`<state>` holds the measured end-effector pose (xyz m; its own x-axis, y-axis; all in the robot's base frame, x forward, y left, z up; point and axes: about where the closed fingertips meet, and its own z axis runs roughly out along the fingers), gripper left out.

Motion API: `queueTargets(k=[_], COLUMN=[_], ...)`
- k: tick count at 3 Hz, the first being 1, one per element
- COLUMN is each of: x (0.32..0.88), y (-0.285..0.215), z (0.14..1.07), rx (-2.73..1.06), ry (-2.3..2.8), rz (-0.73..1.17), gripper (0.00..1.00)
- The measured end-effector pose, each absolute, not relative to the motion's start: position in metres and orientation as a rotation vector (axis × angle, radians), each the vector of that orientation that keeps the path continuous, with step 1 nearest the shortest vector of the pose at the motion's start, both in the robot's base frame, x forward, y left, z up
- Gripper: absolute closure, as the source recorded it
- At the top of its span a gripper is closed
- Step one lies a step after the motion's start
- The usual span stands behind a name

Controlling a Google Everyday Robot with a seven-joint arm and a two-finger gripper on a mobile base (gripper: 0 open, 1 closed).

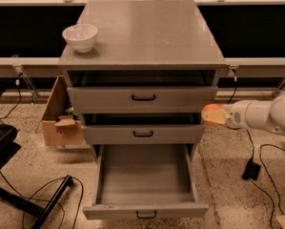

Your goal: Place orange into bottom drawer

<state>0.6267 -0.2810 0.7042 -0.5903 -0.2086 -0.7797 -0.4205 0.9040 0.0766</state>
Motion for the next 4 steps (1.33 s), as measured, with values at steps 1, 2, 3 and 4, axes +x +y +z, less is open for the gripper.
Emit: queueTargets(k=[1,2,3,4], x=[0.701,0.701,0.701,0.676], y=[-0.268,-0.268,-0.252,-0.216], z=[0.637,0.637,0.628,0.565], rx=[-0.531,-0.532,-0.560,-0.594], ry=[2.258,2.258,2.253,2.272], rz=[0.323,0.323,0.334,0.454], gripper=[1.00,1.00,1.00,1.00])
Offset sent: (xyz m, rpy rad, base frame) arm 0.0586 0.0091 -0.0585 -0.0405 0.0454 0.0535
